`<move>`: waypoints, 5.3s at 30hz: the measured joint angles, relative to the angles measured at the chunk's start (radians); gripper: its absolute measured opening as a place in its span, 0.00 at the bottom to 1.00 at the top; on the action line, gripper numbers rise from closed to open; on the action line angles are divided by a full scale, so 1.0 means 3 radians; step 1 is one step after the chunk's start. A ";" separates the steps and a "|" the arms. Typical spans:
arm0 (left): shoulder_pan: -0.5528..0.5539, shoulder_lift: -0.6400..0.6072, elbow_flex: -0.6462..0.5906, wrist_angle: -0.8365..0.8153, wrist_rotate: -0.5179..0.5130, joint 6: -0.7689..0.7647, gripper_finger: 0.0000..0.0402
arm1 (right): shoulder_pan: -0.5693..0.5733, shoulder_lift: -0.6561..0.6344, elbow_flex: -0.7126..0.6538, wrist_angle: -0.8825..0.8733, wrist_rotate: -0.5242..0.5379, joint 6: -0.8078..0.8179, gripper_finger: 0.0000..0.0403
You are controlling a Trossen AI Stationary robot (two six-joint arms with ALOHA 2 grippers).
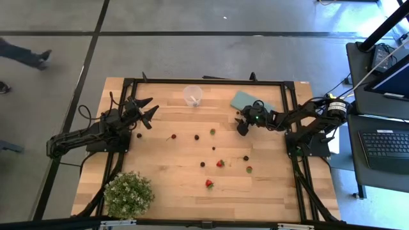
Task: Pick and placing Produce into tupperware
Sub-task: Put the top blueberry into the transparent container
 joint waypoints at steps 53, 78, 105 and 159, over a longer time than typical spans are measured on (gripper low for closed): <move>-0.0001 0.0000 0.0000 0.0000 0.0000 0.0000 0.62 | -0.0262 0.0470 0.0158 0.0299 -0.0095 -0.0015 0.57; -0.0001 0.0000 0.0001 0.0001 0.0000 0.0085 0.62 | -0.0253 0.0573 0.0103 0.0343 -0.0135 0.0000 0.45; 0.0000 -0.0001 0.0001 0.0000 0.0000 0.0083 0.62 | -0.0232 0.0567 0.0103 0.0304 -0.0176 0.0124 0.40; 0.0000 0.0000 0.0001 0.0001 0.0000 0.0083 0.62 | -0.0230 0.0178 0.3242 -0.2339 -0.1000 0.0132 0.13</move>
